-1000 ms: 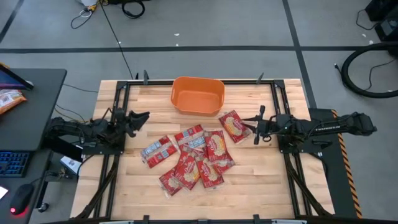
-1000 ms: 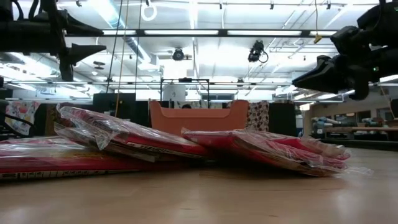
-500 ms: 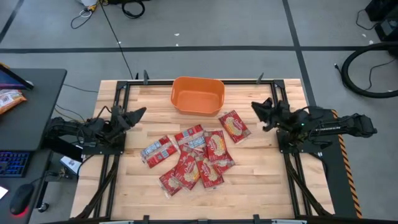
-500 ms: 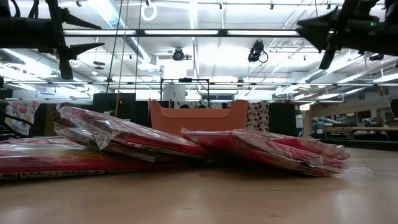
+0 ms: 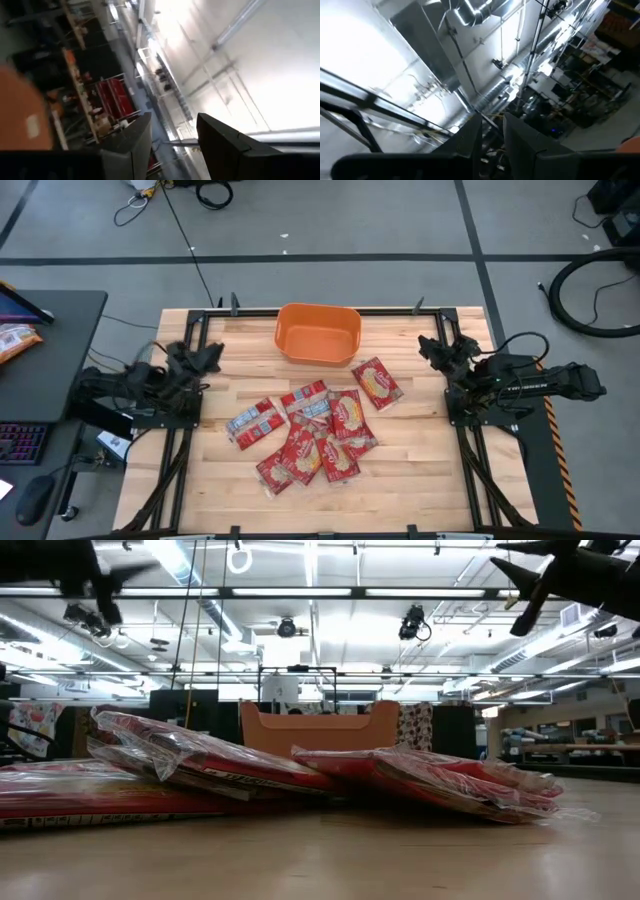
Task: Sort popcorn bags into baskets
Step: Put the popcorn bag into the orange bin
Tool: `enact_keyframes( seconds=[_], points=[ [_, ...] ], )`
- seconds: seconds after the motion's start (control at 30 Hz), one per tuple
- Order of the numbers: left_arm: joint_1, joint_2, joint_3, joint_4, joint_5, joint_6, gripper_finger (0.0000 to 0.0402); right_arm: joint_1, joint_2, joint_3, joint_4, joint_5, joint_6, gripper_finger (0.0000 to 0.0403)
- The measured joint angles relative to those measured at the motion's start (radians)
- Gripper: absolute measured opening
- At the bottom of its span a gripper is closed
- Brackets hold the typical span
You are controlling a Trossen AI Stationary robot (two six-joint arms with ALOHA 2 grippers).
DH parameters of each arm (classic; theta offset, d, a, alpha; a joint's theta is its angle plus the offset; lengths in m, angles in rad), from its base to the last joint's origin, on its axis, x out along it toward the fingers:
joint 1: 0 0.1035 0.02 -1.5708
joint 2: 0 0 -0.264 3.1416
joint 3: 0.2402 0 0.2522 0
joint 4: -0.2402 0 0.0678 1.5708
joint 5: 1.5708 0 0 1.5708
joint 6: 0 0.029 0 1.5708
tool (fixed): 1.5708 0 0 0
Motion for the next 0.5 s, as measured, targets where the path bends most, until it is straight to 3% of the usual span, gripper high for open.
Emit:
enact_keyframes(
  seconds=[0.1,0.3,0.5],
  points=[
    [0.000,0.115,0.118,-0.015,0.041,0.127,0.0160,0.000,0.000,0.016,0.010,0.006,0.101,0.0084],
    [0.000,0.363,0.343,-0.143,0.162,0.342,0.0160,-0.001,0.019,0.056,0.006,0.084,0.049,0.0084],
    [-0.002,0.545,0.461,-0.349,0.238,0.266,0.0160,-0.001,0.056,0.064,0.000,0.046,0.040,0.0084]
  ],
)
